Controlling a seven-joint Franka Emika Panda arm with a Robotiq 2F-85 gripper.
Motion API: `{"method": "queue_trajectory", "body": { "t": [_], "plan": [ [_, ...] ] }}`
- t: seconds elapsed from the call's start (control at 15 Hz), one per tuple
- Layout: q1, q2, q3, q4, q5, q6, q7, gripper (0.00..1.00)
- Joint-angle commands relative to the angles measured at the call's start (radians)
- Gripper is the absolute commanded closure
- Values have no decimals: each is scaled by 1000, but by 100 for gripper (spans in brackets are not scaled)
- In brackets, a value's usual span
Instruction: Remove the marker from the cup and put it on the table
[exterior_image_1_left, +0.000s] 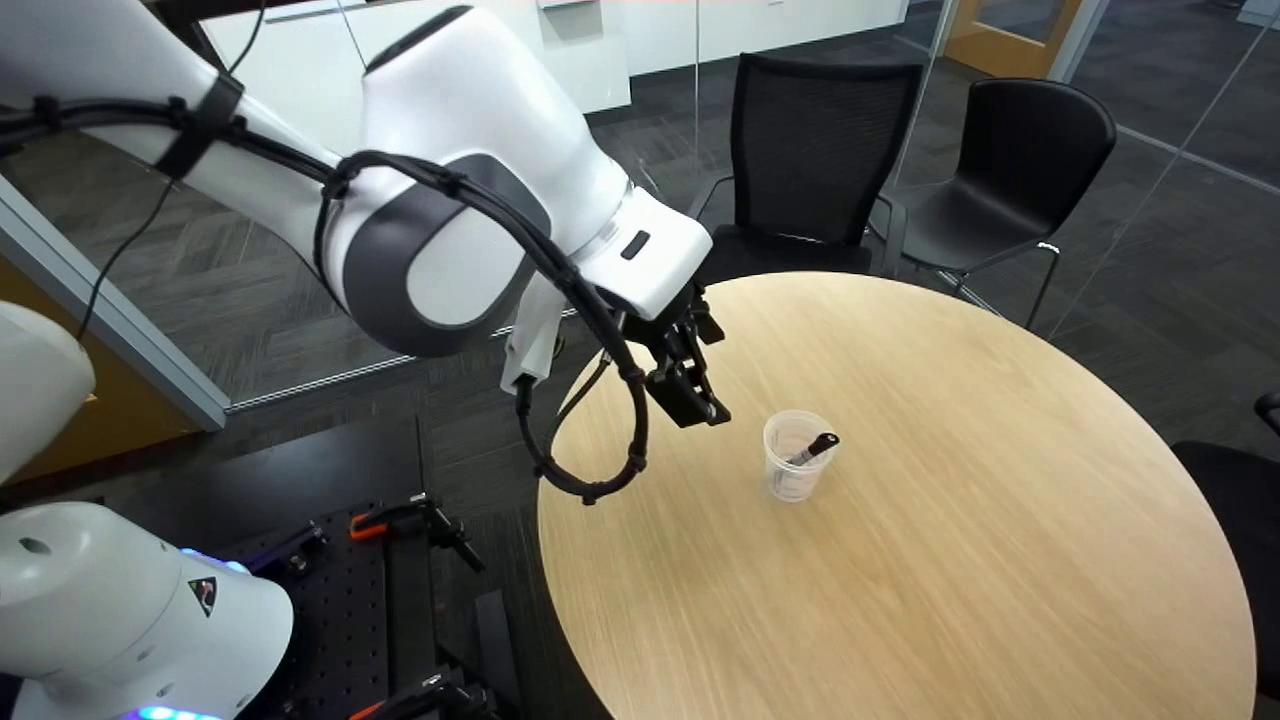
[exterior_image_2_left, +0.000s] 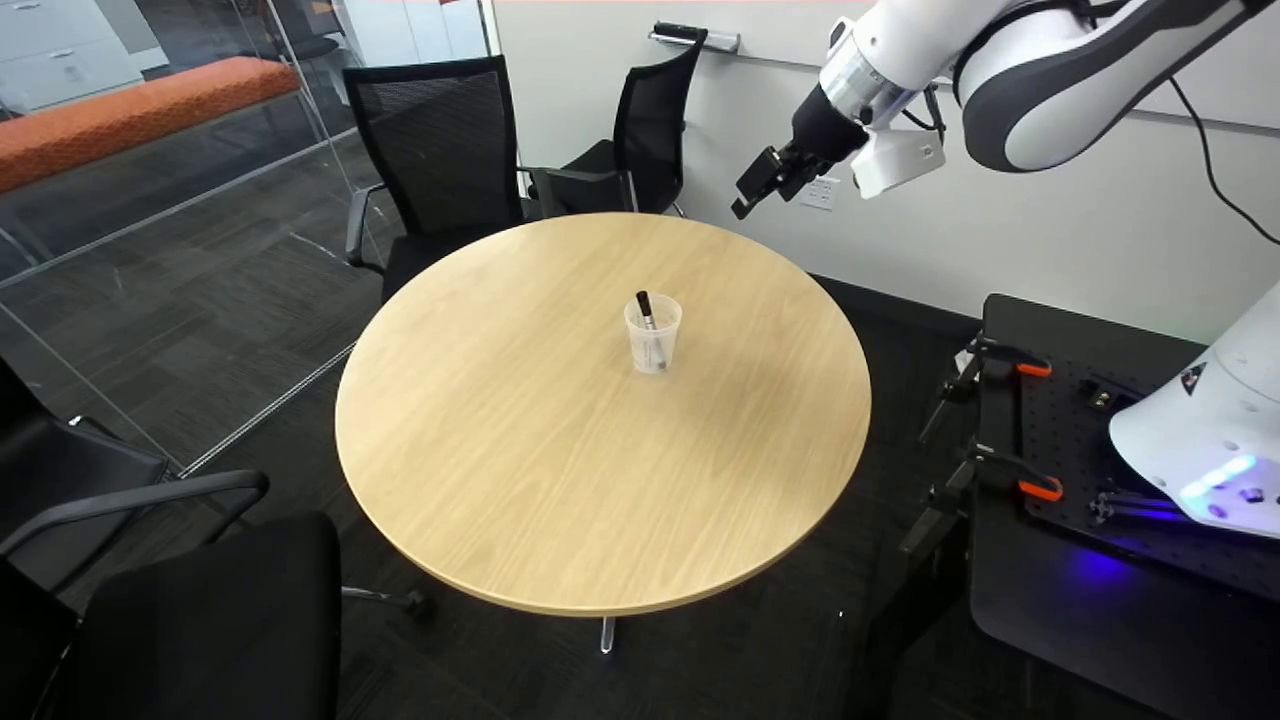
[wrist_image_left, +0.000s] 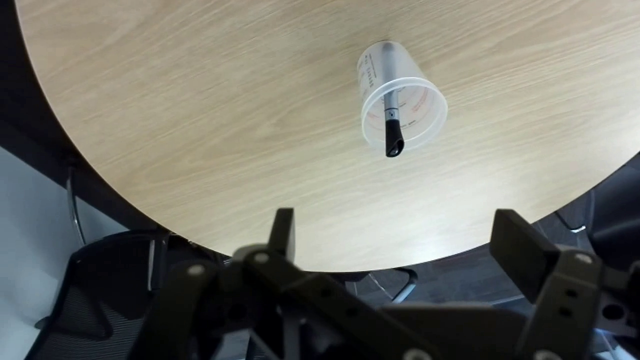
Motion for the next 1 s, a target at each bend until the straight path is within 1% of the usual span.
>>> {"method": "queue_trajectory", "body": {
  "t": [0.0, 0.13, 0.33, 0.67, 0.8, 0.93],
  "plan": [
    [-58, 97, 61, 101, -184, -94, 169, 0],
    [-38, 158, 55, 149, -292, -138, 266, 0],
    [10, 255, 29, 224, -439, -193, 400, 0],
    [95, 417, -37, 363, -689, -212, 611, 0],
    [127, 483, -65, 421, -759, -221, 672, 0],
    [152, 550, -89, 475, -795, -235, 702, 0]
  ]
}}
